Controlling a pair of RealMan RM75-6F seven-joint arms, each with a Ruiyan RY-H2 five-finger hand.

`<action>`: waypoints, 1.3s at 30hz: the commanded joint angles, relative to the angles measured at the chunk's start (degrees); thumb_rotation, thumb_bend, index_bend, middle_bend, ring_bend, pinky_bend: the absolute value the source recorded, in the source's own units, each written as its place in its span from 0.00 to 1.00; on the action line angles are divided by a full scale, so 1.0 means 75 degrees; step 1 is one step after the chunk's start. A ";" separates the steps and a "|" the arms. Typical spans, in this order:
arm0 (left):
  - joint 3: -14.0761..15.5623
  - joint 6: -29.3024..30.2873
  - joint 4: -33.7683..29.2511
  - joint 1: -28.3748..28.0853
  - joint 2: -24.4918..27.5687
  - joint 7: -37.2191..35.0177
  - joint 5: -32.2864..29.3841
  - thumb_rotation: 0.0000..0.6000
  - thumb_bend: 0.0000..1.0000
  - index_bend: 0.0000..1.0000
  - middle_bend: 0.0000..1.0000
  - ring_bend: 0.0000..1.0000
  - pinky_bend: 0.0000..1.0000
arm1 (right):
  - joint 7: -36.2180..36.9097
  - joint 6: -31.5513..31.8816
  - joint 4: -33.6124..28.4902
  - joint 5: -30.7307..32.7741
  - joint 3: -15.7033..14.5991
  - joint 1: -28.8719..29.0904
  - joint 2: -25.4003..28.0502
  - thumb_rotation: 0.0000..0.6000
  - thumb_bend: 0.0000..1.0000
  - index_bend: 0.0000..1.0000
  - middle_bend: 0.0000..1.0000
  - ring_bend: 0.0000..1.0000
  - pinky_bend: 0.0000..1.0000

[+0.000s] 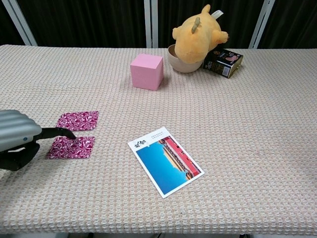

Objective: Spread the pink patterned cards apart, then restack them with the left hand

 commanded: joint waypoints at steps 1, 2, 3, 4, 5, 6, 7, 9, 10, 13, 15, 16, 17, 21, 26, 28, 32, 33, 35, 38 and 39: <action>-0.0213 0.0394 0.0106 0.0110 -0.0002 -0.0088 0.0087 1.00 0.81 0.12 0.94 0.93 0.89 | 0.0004 0.0000 -0.0003 0.0000 0.0001 -0.0002 0.0002 1.00 0.44 0.00 0.00 0.00 0.00; -0.0271 0.0456 0.0144 0.0126 -0.0003 -0.0069 0.0048 1.00 0.81 0.12 0.94 0.93 0.90 | 0.0005 0.0000 -0.0003 0.0000 0.0001 -0.0002 0.0002 1.00 0.44 0.00 0.00 0.00 0.00; -0.0326 0.0492 0.0187 0.0134 -0.0007 -0.0051 -0.0007 1.00 0.81 0.12 0.94 0.93 0.90 | 0.0005 -0.0004 -0.0001 0.0000 -0.0001 -0.0002 -0.0001 1.00 0.44 0.00 0.00 0.00 0.00; -0.0387 0.0476 0.0246 0.0132 -0.0014 -0.0019 -0.0121 1.00 0.81 0.12 0.94 0.93 0.90 | 0.0008 -0.0013 0.0006 0.0001 -0.0004 0.0000 -0.0008 1.00 0.44 0.00 0.00 0.00 0.00; -0.0418 0.0426 0.0287 0.0122 -0.0018 0.0026 -0.0226 1.00 0.81 0.12 0.94 0.93 0.90 | 0.0008 -0.0021 0.0011 0.0003 -0.0007 0.0001 -0.0015 1.00 0.44 0.00 0.00 0.00 0.00; -0.0444 0.0333 0.0340 0.0091 -0.0024 0.0107 -0.0345 1.00 0.81 0.12 0.94 0.93 0.90 | 0.0010 -0.0031 0.0024 0.0006 -0.0013 0.0002 -0.0027 1.00 0.44 0.00 0.00 0.00 0.00; -0.0457 0.0259 0.0379 0.0065 -0.0037 0.0157 -0.0418 1.00 0.81 0.12 0.94 0.93 0.90 | 0.0011 -0.0039 0.0037 0.0010 -0.0016 0.0003 -0.0037 1.00 0.44 0.00 0.00 0.00 0.00; -0.0485 0.0104 0.0468 0.0009 -0.0095 0.0226 -0.0566 1.00 0.81 0.11 0.94 0.93 0.90 | 0.0019 -0.0057 0.0065 0.0021 -0.0021 0.0004 -0.0060 1.00 0.44 0.00 0.00 0.00 0.00; -0.0495 0.0047 0.0506 -0.0016 -0.0123 0.0246 -0.0609 1.00 0.81 0.11 0.94 0.93 0.90 | 0.0022 -0.0059 0.0077 0.0024 -0.0020 0.0005 -0.0070 1.00 0.44 0.00 0.00 0.00 0.00; -0.0540 -0.0092 0.0602 -0.0092 -0.0230 0.0217 -0.0677 1.00 0.81 0.11 0.94 0.93 0.90 | 0.0028 -0.0064 0.0106 0.0028 -0.0016 0.0011 -0.0092 1.00 0.44 0.00 0.00 0.00 0.00; -0.0566 -0.0140 0.0657 -0.0139 -0.0313 0.0190 -0.0662 1.00 0.81 0.11 0.94 0.93 0.90 | 0.0032 -0.0043 0.0130 0.0027 -0.0005 0.0012 -0.0113 1.00 0.44 0.00 0.00 0.00 0.00; -0.0577 -0.0157 0.0680 -0.0158 -0.0351 0.0175 -0.0651 1.00 0.81 0.11 0.94 0.93 0.90 | 0.0035 -0.0041 0.0139 0.0031 -0.0001 0.0013 -0.0122 1.00 0.44 0.00 0.00 0.00 0.00; -0.0586 -0.0176 0.0704 -0.0177 -0.0386 0.0159 -0.0643 1.00 0.81 0.11 0.94 0.93 0.90 | 0.0037 -0.0046 0.0143 0.0036 0.0000 0.0014 -0.0127 1.00 0.44 0.00 0.00 0.00 0.00; -0.0600 -0.0296 0.0821 -0.0256 -0.0515 0.0152 -0.0665 1.00 0.81 0.11 0.94 0.93 0.90 | 0.0028 -0.0054 0.0162 0.0032 -0.0002 0.0019 -0.0133 1.00 0.44 0.00 0.00 0.00 0.00; -0.0591 -0.0386 0.0923 -0.0311 -0.0627 0.0205 -0.0719 1.00 0.81 0.11 0.94 0.93 0.90 | 0.0043 -0.0073 0.0188 0.0058 0.0000 0.0012 -0.0136 1.00 0.44 0.00 0.00 0.00 0.00; -0.0587 -0.0427 0.0947 -0.0335 -0.0637 0.0280 -0.0776 1.00 0.81 0.11 0.94 0.93 0.90 | 0.0047 -0.0080 0.0199 0.0057 -0.0005 0.0012 -0.0141 1.00 0.44 0.00 0.00 0.00 0.00; -0.0586 -0.0568 0.0838 -0.0377 -0.0543 0.0586 -0.1143 1.00 0.81 0.11 0.94 0.93 0.90 | 0.0058 -0.0082 0.0211 0.0055 -0.0005 0.0014 -0.0144 1.00 0.44 0.00 0.00 0.00 0.00; -0.0587 -0.0565 0.0793 -0.0378 -0.0514 0.0653 -0.1214 1.00 0.81 0.11 0.94 0.93 0.90 | 0.0060 -0.0080 0.0210 0.0056 -0.0001 0.0014 -0.0142 1.00 0.44 0.00 0.00 0.00 0.00; -0.0570 -0.0508 0.0713 -0.0353 -0.0458 0.0784 -0.1333 1.00 0.81 0.11 0.94 0.93 0.90 | 0.0070 -0.0086 0.0209 0.0056 0.0000 0.0017 -0.0134 1.00 0.44 0.00 0.00 0.00 0.00; -0.0523 -0.0427 0.0621 -0.0293 -0.0372 0.0883 -0.1469 1.00 0.81 0.11 0.94 0.93 0.90 | 0.0062 -0.0099 0.0203 0.0046 -0.0008 0.0021 -0.0123 1.00 0.44 0.00 0.00 0.00 0.00; -0.0505 -0.0403 0.0604 -0.0276 -0.0341 0.0906 -0.1499 1.00 0.81 0.11 0.94 0.93 0.90 | 0.0055 -0.0096 0.0195 0.0038 -0.0008 0.0024 -0.0120 1.00 0.44 0.00 0.00 0.00 0.00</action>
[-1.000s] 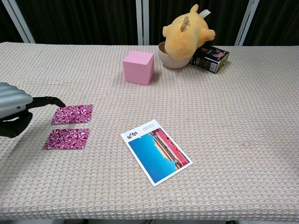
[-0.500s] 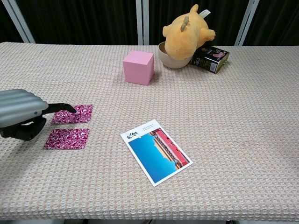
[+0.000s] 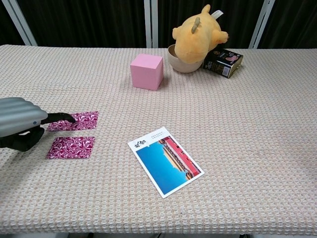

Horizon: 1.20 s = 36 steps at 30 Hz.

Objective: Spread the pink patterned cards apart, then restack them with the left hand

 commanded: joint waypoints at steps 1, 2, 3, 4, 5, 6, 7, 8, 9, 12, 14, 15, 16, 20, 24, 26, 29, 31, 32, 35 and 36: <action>0.0050 0.0091 -0.0058 0.0068 0.0091 0.0044 -0.0087 1.00 0.81 0.11 0.94 0.93 0.89 | -0.0016 0.0011 -0.0023 -0.0019 0.0000 0.0006 0.0007 1.00 0.44 0.00 0.00 0.00 0.00; 0.0056 0.0152 -0.0057 0.0102 0.0106 0.0018 -0.0085 1.00 0.81 0.11 0.94 0.93 0.89 | -0.0022 0.0015 -0.0036 -0.0028 -0.0001 0.0008 0.0009 1.00 0.44 0.00 0.00 0.00 0.00; 0.0070 0.0210 -0.0039 0.0137 0.0122 -0.0013 -0.0067 1.00 0.81 0.11 0.93 0.93 0.89 | -0.0031 0.0018 -0.0048 -0.0039 -0.0004 0.0011 0.0012 1.00 0.44 0.00 0.00 0.00 0.00; 0.0097 0.0271 -0.0013 0.0181 0.0154 -0.0045 -0.0044 1.00 0.81 0.11 0.93 0.93 0.89 | -0.0048 0.0021 -0.0063 -0.0053 -0.0008 0.0016 0.0014 1.00 0.44 0.00 0.00 0.00 0.00; 0.0117 0.0308 0.0003 0.0210 0.0183 -0.0069 -0.0029 1.00 0.81 0.11 0.93 0.93 0.89 | -0.0061 0.0020 -0.0073 -0.0062 -0.0014 0.0018 0.0015 1.00 0.44 0.00 0.00 0.00 0.00; 0.0143 0.0340 0.0014 0.0244 0.0229 -0.0103 -0.0018 1.00 0.81 0.11 0.93 0.93 0.89 | -0.0075 0.0019 -0.0090 -0.0071 -0.0018 0.0021 0.0016 1.00 0.44 0.00 0.00 0.00 0.00; 0.0164 0.0353 0.0019 0.0266 0.0266 -0.0128 -0.0016 1.00 0.81 0.11 0.93 0.93 0.89 | -0.0085 0.0019 -0.0104 -0.0080 -0.0022 0.0024 0.0014 1.00 0.44 0.00 0.00 0.00 0.00; 0.0184 0.0362 0.0026 0.0286 0.0301 -0.0149 -0.0013 1.00 0.81 0.11 0.93 0.93 0.89 | -0.0099 0.0018 -0.0115 -0.0089 -0.0027 0.0027 0.0011 1.00 0.44 0.00 0.00 0.00 0.00; 0.0201 0.0375 0.0034 0.0306 0.0335 -0.0165 -0.0013 1.00 0.81 0.11 0.93 0.93 0.89 | -0.0117 0.0015 -0.0123 -0.0105 -0.0038 0.0032 0.0006 1.00 0.44 0.00 0.00 0.00 0.00; 0.0245 0.0383 0.0045 0.0364 0.0433 -0.0207 -0.0066 1.00 0.81 0.11 0.93 0.93 0.89 | -0.0191 -0.0010 -0.0149 -0.0153 -0.0075 0.0053 -0.0014 1.00 0.44 0.00 0.00 0.00 0.00; 0.0270 0.0378 0.0068 0.0402 0.0474 -0.0254 -0.0100 1.00 0.81 0.11 0.93 0.93 0.89 | -0.0217 -0.0009 -0.0173 -0.0168 -0.0078 0.0063 -0.0025 1.00 0.44 0.00 0.00 0.00 0.00; 0.0282 0.0374 0.0082 0.0417 0.0487 -0.0276 -0.0107 1.00 0.81 0.11 0.93 0.93 0.89 | -0.0228 -0.0007 -0.0180 -0.0172 -0.0077 0.0065 -0.0026 1.00 0.44 0.00 0.00 0.00 0.00; 0.0295 0.0378 0.0103 0.0439 0.0507 -0.0300 -0.0118 1.00 0.81 0.11 0.93 0.93 0.89 | -0.0242 -0.0004 -0.0191 -0.0174 -0.0074 0.0068 -0.0024 1.00 0.44 0.00 0.00 0.00 0.00; 0.0300 0.0455 0.0143 0.0530 0.0595 -0.0418 -0.0151 1.00 0.81 0.11 0.94 0.93 0.89 | -0.0269 0.0016 -0.0226 -0.0172 -0.0064 0.0061 0.0002 1.00 0.44 0.00 0.00 0.00 0.00; 0.0312 0.0540 0.0166 0.0623 0.0718 -0.0510 -0.0165 1.00 0.81 0.11 0.93 0.93 0.89 | -0.0269 0.0020 -0.0238 -0.0158 -0.0066 0.0048 0.0015 1.00 0.44 0.00 0.00 0.00 0.00; 0.0324 0.0581 0.0146 0.0664 0.0781 -0.0540 -0.0150 1.00 0.81 0.11 0.93 0.93 0.89 | -0.0269 0.0007 -0.0234 -0.0159 -0.0077 0.0048 0.0006 1.00 0.44 0.00 0.00 0.00 0.00; 0.0324 0.0656 0.0093 0.0718 0.0858 -0.0593 -0.0108 1.00 0.81 0.11 0.93 0.93 0.89 | -0.0268 0.0025 -0.0231 -0.0182 -0.0087 0.0048 -0.0017 1.00 0.44 0.00 0.00 0.00 0.00; 0.0303 0.0753 0.0024 0.0758 0.0919 -0.0661 -0.0030 1.00 0.80 0.11 0.93 0.93 0.89 | -0.0269 0.0050 -0.0238 -0.0194 -0.0084 0.0045 -0.0021 1.00 0.44 0.00 0.00 0.00 0.00; 0.0283 0.0828 -0.0018 0.0780 0.0949 -0.0724 0.0040 1.00 0.79 0.11 0.93 0.93 0.89 | -0.0271 0.0066 -0.0245 -0.0195 -0.0079 0.0040 -0.0017 1.00 0.44 0.00 0.00 0.00 0.00; 0.0142 0.1281 -0.0178 0.0892 0.1054 -0.1186 0.0475 1.00 0.68 0.12 0.94 0.93 0.89 | -0.0268 0.0123 -0.0274 -0.0190 -0.0058 0.0016 0.0015 1.00 0.44 0.00 0.00 0.00 0.00; 0.0072 0.1498 -0.0198 0.0937 0.1066 -0.1378 0.0663 1.00 0.64 0.13 0.93 0.93 0.89 | -0.0266 0.0139 -0.0283 -0.0187 -0.0050 0.0009 0.0028 1.00 0.44 0.00 0.00 0.00 0.00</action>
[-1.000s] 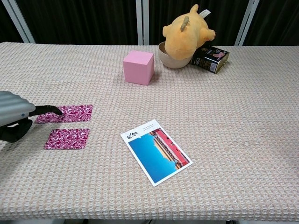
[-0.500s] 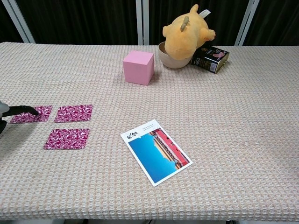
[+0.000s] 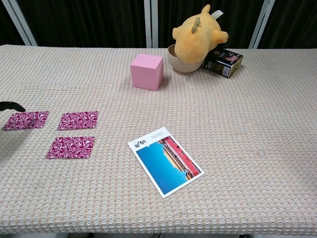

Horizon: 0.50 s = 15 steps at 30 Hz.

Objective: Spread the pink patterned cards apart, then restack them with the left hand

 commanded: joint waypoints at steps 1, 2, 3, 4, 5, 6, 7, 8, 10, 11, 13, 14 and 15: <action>-0.0267 0.0810 -0.0115 0.0187 0.0070 -0.0706 0.0716 1.00 0.58 0.14 0.93 0.93 0.88 | 0.0003 0.0036 -0.0031 0.0009 0.0024 -0.0017 0.0036 1.00 0.44 0.00 0.00 0.00 0.00; -0.0350 0.1068 -0.0074 0.0228 0.0028 -0.0881 0.0925 1.00 0.49 0.16 0.92 0.92 0.88 | 0.0002 0.0047 -0.0048 0.0011 0.0032 -0.0021 0.0051 1.00 0.44 0.00 0.00 0.00 0.00; -0.0437 0.1314 -0.0018 0.0263 -0.0035 -0.1037 0.1113 1.00 0.38 0.18 0.91 0.91 0.87 | -0.0001 0.0062 -0.0066 0.0008 0.0039 -0.0025 0.0064 1.00 0.44 0.00 0.00 0.00 0.00; -0.0548 0.1588 0.0053 0.0294 -0.0134 -0.1222 0.1313 1.00 0.30 0.20 0.90 0.89 0.87 | -0.0008 0.0079 -0.0095 -0.0002 0.0045 -0.0027 0.0081 1.00 0.44 0.00 0.00 0.00 0.00; -0.0626 0.1739 0.0098 0.0305 -0.0214 -0.1341 0.1418 1.00 0.22 0.22 0.86 0.86 0.87 | -0.0017 0.0090 -0.0119 -0.0013 0.0047 -0.0027 0.0094 1.00 0.44 0.00 0.00 0.00 0.00; -0.0715 0.1838 0.0123 0.0299 -0.0303 -0.1437 0.1479 1.00 0.15 0.23 0.77 0.78 0.85 | -0.0033 0.0102 -0.0153 -0.0028 0.0049 -0.0027 0.0108 1.00 0.44 0.00 0.00 0.00 0.00; -0.0761 0.1808 0.0101 0.0277 -0.0344 -0.1442 0.1450 0.98 0.11 0.23 0.64 0.65 0.80 | -0.0047 0.0109 -0.0178 -0.0039 0.0050 -0.0026 0.0118 1.00 0.44 0.00 0.00 0.00 0.00; -0.0800 0.1712 0.0038 0.0238 -0.0366 -0.1411 0.1377 0.92 0.09 0.22 0.52 0.54 0.73 | -0.0061 0.0114 -0.0201 -0.0047 0.0050 -0.0025 0.0125 1.00 0.44 0.00 0.00 0.00 0.00; -0.0956 0.1590 -0.0091 0.0146 -0.0486 -0.1182 0.1186 0.64 0.07 0.19 0.17 0.18 0.44 | -0.0084 0.0118 -0.0245 -0.0052 0.0050 -0.0028 0.0142 1.00 0.44 0.00 0.00 0.00 0.00; -0.1026 0.1589 -0.0103 0.0108 -0.0585 -0.1054 0.1142 0.47 0.07 0.18 0.05 0.06 0.29 | -0.0090 0.0116 -0.0260 -0.0048 0.0051 -0.0030 0.0149 1.00 0.44 0.00 0.00 0.00 0.00; -0.1137 0.1466 -0.0150 0.0011 -0.0802 -0.0919 0.1009 0.31 0.07 0.17 0.00 0.00 0.16 | -0.0104 0.0110 -0.0284 -0.0039 0.0053 -0.0036 0.0168 1.00 0.44 0.00 0.00 0.00 0.00; -0.1176 0.1332 -0.0192 -0.0040 -0.0868 -0.0874 0.0875 0.27 0.07 0.17 0.00 0.00 0.14 | -0.0110 0.0110 -0.0291 -0.0036 0.0055 -0.0038 0.0175 1.00 0.44 0.00 0.00 0.00 0.00; -0.1229 0.1110 -0.0253 -0.0117 -0.0942 -0.0793 0.0641 0.24 0.07 0.17 0.00 0.00 0.13 | -0.0112 0.0111 -0.0302 -0.0034 0.0057 -0.0041 0.0185 1.00 0.44 0.00 0.00 0.00 0.00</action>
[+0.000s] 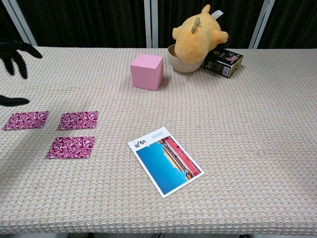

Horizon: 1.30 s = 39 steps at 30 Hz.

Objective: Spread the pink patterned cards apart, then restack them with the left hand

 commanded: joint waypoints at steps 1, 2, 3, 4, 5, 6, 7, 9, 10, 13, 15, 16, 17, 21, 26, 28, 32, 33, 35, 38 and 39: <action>-0.0272 -0.0617 -0.0183 -0.0271 -0.0338 0.0325 -0.0669 0.22 0.07 0.16 0.00 0.00 0.12 | -0.0004 0.0001 -0.0021 0.0003 0.0004 -0.0004 0.0016 1.00 0.44 0.00 0.00 0.00 0.00; -0.0308 -0.0771 -0.0182 -0.0337 -0.0409 0.0421 -0.0843 0.20 0.07 0.16 0.00 0.00 0.12 | -0.0004 0.0004 -0.0029 0.0002 0.0006 -0.0006 0.0024 1.00 0.44 0.00 0.00 0.00 0.00; -0.0338 -0.0897 -0.0158 -0.0398 -0.0494 0.0519 -0.0993 0.20 0.07 0.15 0.00 0.00 0.12 | -0.0003 0.0009 -0.0035 0.0001 0.0008 -0.0009 0.0032 1.00 0.44 0.00 0.00 0.00 0.00; -0.0361 -0.1034 -0.0087 -0.0475 -0.0621 0.0639 -0.1141 0.19 0.08 0.14 0.00 0.00 0.12 | 0.0001 0.0008 -0.0041 0.0007 0.0013 -0.0010 0.0043 1.00 0.44 0.00 0.00 0.00 0.00; -0.0364 -0.1116 -0.0016 -0.0527 -0.0717 0.0726 -0.1217 0.19 0.08 0.14 0.00 0.00 0.12 | 0.0007 0.0003 -0.0040 0.0017 0.0017 -0.0013 0.0051 1.00 0.44 0.00 0.00 0.00 0.00; -0.0365 -0.1174 0.0064 -0.0570 -0.0815 0.0816 -0.1282 0.18 0.09 0.14 0.00 0.00 0.12 | 0.0014 -0.0004 -0.0038 0.0033 0.0023 -0.0016 0.0059 1.00 0.44 0.00 0.00 0.00 0.00; -0.0360 -0.1234 0.0170 -0.0619 -0.0943 0.0944 -0.1366 0.17 0.10 0.14 0.00 0.00 0.11 | 0.0027 -0.0017 -0.0035 0.0055 0.0031 -0.0019 0.0070 1.00 0.44 0.00 0.00 0.00 0.00; -0.0328 -0.1316 0.0327 -0.0695 -0.1124 0.1167 -0.1451 0.17 0.11 0.14 0.00 0.00 0.11 | 0.0040 -0.0028 -0.0027 0.0074 0.0042 -0.0020 0.0088 1.00 0.44 0.00 0.00 0.00 0.00; -0.0306 -0.1317 0.0408 -0.0723 -0.1195 0.1278 -0.1446 0.18 0.12 0.14 0.00 0.00 0.11 | 0.0043 -0.0033 -0.0021 0.0078 0.0046 -0.0019 0.0094 1.00 0.44 0.00 0.00 0.00 0.00; -0.0257 -0.1240 0.0697 -0.0782 -0.1446 0.1632 -0.1421 0.21 0.13 0.16 0.00 0.00 0.10 | 0.0073 -0.0074 0.0005 0.0107 0.0052 -0.0008 0.0090 1.00 0.44 0.00 0.00 0.00 0.00; -0.0258 -0.1217 0.0833 -0.0813 -0.1577 0.1761 -0.1440 0.27 0.15 0.17 0.00 0.00 0.10 | 0.0090 -0.0108 0.0042 0.0121 0.0044 0.0000 0.0067 1.00 0.44 0.00 0.00 0.00 0.00; -0.0263 -0.1223 0.0913 -0.0835 -0.1649 0.1814 -0.1458 0.30 0.16 0.17 0.00 0.00 0.10 | 0.0101 -0.0130 0.0071 0.0129 0.0037 0.0006 0.0048 1.00 0.44 0.00 0.00 0.00 0.00; -0.0264 -0.1238 0.0970 -0.0852 -0.1696 0.1848 -0.1478 0.33 0.16 0.17 0.00 0.00 0.10 | 0.0110 -0.0143 0.0094 0.0135 0.0033 0.0008 0.0033 1.00 0.44 0.00 0.00 0.00 0.00; -0.0292 -0.1336 0.1146 -0.0924 -0.1835 0.1927 -0.1595 0.39 0.18 0.17 0.00 0.00 0.10 | 0.0150 -0.0164 0.0180 0.0158 0.0035 0.0017 -0.0016 1.00 0.45 0.00 0.00 0.00 0.00; -0.0322 -0.1436 0.1237 -0.0963 -0.1864 0.1979 -0.1789 0.43 0.22 0.21 0.00 0.00 0.10 | 0.0183 -0.0175 0.0236 0.0185 0.0053 0.0021 -0.0020 1.00 0.44 0.00 0.00 0.00 0.00; -0.0315 -0.1511 0.1203 -0.0958 -0.1845 0.1958 -0.1907 0.43 0.22 0.23 0.00 0.00 0.10 | 0.0199 -0.0190 0.0255 0.0204 0.0055 0.0019 -0.0024 1.00 0.44 0.00 0.00 0.00 0.00; -0.0254 -0.1572 0.1256 -0.0966 -0.1852 0.2027 -0.1993 0.44 0.22 0.23 0.00 0.00 0.10 | 0.0216 -0.0214 0.0304 0.0216 0.0044 0.0021 -0.0050 1.00 0.44 0.00 0.00 0.00 0.00; -0.0245 -0.1590 0.1262 -0.0970 -0.1861 0.2030 -0.2014 0.43 0.22 0.23 0.00 0.00 0.10 | 0.0216 -0.0219 0.0313 0.0215 0.0041 0.0024 -0.0059 1.00 0.44 0.00 0.00 0.00 0.00; -0.0219 -0.1611 0.1294 -0.0985 -0.1891 0.2070 -0.2036 0.44 0.22 0.23 0.00 0.00 0.10 | 0.0216 -0.0229 0.0332 0.0214 0.0032 0.0026 -0.0078 1.00 0.44 0.00 0.00 0.00 0.00; -0.0179 -0.1640 0.1323 -0.1003 -0.1932 0.2086 -0.2033 0.48 0.22 0.22 0.00 0.00 0.10 | 0.0209 -0.0232 0.0344 0.0215 0.0026 0.0025 -0.0092 1.00 0.44 0.00 0.00 0.00 0.00; -0.0171 -0.1641 0.1335 -0.1006 -0.1946 0.2084 -0.2031 0.49 0.22 0.22 0.00 0.00 0.10 | 0.0208 -0.0231 0.0346 0.0216 0.0025 0.0024 -0.0094 1.00 0.44 0.00 0.00 0.00 0.00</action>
